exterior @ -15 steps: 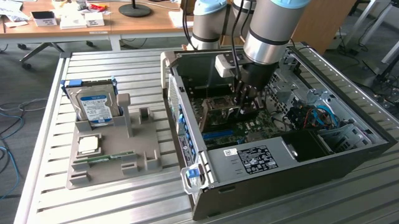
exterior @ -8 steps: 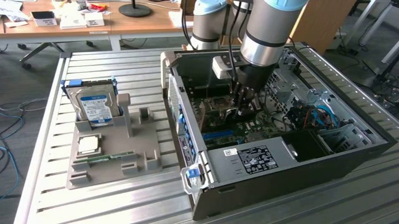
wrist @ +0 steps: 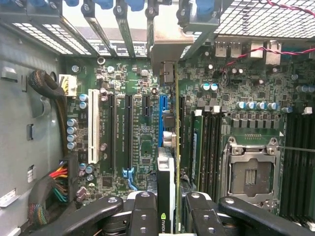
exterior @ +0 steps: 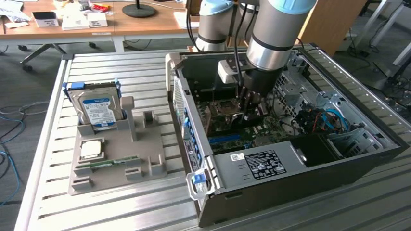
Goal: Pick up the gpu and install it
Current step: 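Insert the gpu into the slot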
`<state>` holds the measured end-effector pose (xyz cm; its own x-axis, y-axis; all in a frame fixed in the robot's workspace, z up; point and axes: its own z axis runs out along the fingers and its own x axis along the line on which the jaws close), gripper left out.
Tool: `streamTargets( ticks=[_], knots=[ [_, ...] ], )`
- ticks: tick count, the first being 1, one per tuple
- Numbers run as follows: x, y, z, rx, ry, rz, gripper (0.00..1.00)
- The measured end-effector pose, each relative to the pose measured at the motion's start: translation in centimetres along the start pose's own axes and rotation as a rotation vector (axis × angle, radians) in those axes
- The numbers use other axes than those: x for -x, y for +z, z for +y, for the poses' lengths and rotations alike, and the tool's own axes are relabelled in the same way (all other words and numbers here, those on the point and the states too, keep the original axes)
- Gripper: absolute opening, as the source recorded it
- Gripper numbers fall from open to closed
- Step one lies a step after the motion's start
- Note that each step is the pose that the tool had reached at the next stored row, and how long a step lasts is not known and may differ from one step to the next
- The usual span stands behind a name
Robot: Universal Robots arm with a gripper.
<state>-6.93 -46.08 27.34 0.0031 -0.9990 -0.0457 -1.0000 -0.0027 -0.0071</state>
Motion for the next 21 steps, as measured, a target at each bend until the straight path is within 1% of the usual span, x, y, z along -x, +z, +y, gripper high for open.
streamTargets(
  ticks=[12,21],
  knots=[
    [-0.26,0.05,0.15,-0.0002,0.0,0.0018,0.27],
    [-0.29,0.12,0.58,-0.0002,0.0,0.0018,0.27]
  ],
)
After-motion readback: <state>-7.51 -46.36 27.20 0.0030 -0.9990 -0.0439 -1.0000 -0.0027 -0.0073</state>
